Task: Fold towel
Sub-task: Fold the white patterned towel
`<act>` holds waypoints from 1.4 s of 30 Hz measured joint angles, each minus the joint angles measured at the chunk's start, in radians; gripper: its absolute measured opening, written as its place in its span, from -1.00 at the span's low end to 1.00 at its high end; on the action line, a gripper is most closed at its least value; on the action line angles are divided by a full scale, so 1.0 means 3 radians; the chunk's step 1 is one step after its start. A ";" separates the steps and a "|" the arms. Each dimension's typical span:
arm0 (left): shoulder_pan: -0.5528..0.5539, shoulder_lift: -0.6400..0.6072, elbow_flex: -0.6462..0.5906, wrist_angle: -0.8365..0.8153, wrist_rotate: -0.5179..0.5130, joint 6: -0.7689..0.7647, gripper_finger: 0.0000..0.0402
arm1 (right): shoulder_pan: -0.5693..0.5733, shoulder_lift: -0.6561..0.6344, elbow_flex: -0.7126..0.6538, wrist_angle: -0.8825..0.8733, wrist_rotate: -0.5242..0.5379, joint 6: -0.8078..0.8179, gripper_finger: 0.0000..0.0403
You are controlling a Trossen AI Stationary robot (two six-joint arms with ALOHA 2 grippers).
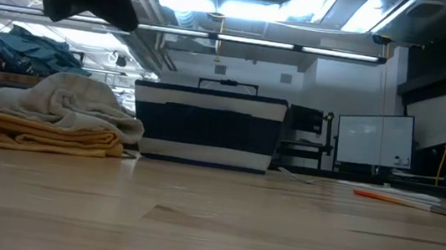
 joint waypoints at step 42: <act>0.0000 0.0000 0.0000 0.0039 0.0685 0.1072 -0.26 | 0.0380 0.0005 -0.2116 0.1361 -0.1439 0.1144 -0.23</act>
